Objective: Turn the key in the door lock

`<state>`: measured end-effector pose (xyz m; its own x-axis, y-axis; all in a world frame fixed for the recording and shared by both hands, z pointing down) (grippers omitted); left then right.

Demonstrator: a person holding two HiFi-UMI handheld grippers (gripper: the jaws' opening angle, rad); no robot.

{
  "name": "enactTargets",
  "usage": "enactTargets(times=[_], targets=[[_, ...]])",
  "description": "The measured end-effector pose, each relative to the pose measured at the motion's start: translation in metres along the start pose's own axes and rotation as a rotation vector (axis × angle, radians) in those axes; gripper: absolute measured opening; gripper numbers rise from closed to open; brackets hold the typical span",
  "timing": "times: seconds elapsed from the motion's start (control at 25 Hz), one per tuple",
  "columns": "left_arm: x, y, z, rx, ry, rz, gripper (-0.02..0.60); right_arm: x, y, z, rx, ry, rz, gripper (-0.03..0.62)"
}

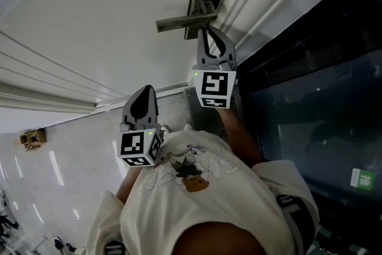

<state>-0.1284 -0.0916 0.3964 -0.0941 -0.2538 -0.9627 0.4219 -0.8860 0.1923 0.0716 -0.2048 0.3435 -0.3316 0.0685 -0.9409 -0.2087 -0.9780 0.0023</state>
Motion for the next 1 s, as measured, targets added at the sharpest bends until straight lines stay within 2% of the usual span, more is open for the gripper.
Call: enactTargets(times=[0.24, 0.36, 0.64, 0.8, 1.0], targets=[[0.001, 0.003, 0.005, 0.001, -0.007, 0.004, 0.006, 0.001, 0.006, 0.0, -0.002, 0.007, 0.004, 0.017], [0.0, 0.003, 0.006, 0.002, -0.007, 0.006, 0.006, 0.0, 0.005, -0.001, 0.005, 0.065, -0.004, 0.017], [0.0, -0.001, 0.005, 0.013, -0.005, 0.006, 0.006, -0.005, 0.004, -0.01, 0.051, 0.329, -0.041, 0.017], [-0.001, -0.008, 0.005, 0.044, -0.008, 0.007, 0.006, -0.009, 0.004, -0.013, 0.085, 0.511, -0.063, 0.018], [-0.006, -0.015, 0.011, 0.076, -0.026, 0.014, 0.006, -0.014, 0.004, -0.018, 0.083, 0.674, -0.092, 0.02]])
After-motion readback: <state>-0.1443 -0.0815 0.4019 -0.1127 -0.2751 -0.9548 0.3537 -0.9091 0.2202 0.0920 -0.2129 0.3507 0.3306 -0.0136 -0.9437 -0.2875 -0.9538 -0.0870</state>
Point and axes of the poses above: the fingertips, and each gripper's own axes: y forward along the fingers, z to its left, x out of its top, the point moved 8 cm from there along -y, backward along the fingers, and after that the axes turned 2 degrees about -z, right-handed, at the moved point
